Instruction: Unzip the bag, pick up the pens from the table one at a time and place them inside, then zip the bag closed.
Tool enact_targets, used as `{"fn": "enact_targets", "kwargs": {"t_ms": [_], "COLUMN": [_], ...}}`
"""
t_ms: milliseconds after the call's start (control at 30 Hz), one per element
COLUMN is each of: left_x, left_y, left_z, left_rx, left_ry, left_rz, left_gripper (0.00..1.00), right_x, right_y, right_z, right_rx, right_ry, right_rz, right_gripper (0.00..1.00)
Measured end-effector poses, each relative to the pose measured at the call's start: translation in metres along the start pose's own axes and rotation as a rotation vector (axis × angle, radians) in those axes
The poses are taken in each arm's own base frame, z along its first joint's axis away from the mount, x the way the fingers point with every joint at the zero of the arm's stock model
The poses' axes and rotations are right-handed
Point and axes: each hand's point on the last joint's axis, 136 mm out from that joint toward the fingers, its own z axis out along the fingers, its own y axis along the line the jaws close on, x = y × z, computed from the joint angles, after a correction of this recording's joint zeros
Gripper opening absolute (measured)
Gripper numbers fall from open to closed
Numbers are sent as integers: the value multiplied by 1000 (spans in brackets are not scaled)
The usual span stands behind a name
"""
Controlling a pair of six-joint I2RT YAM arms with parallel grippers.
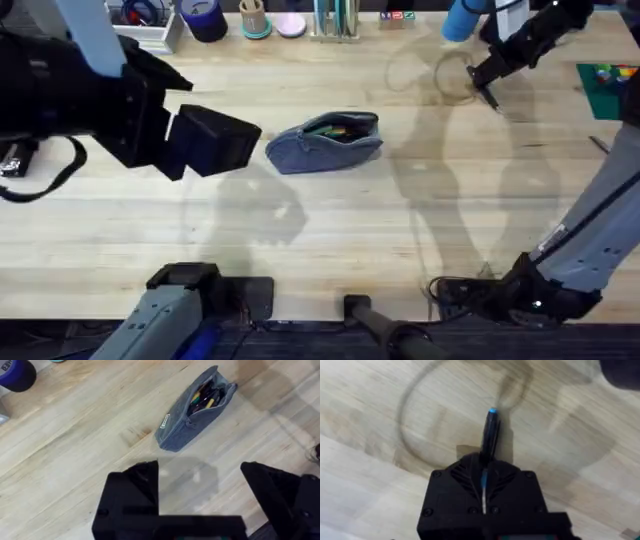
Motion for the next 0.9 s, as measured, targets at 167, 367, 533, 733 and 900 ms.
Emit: {"fn": "enact_targets", "kwargs": {"t_ms": [167, 367, 533, 733, 900], "left_x": [1, 2, 2, 2, 2], "left_y": [2, 3, 3, 4, 4], "left_z": [0, 0, 0, 0, 0], "left_rx": [-13, -20, -20, -21, -22], "left_ry": [7, 11, 11, 11, 12], "left_rz": [0, 0, 0, 0, 0], "left_gripper": [995, 995, 995, 995, 995], "right_x": [3, -1, -6, -7, -3], "right_y": [5, 7, 16, 24, 33], "right_z": [-3, -32, -63, -93, -116], "right_rx": [-20, -1, -3, 1, 5], "right_ry": [10, -23, -70, -105, -114], "right_rz": [3, -1, -6, 5, 9], "right_gripper": [29, 29, 29, 29, 29]}}
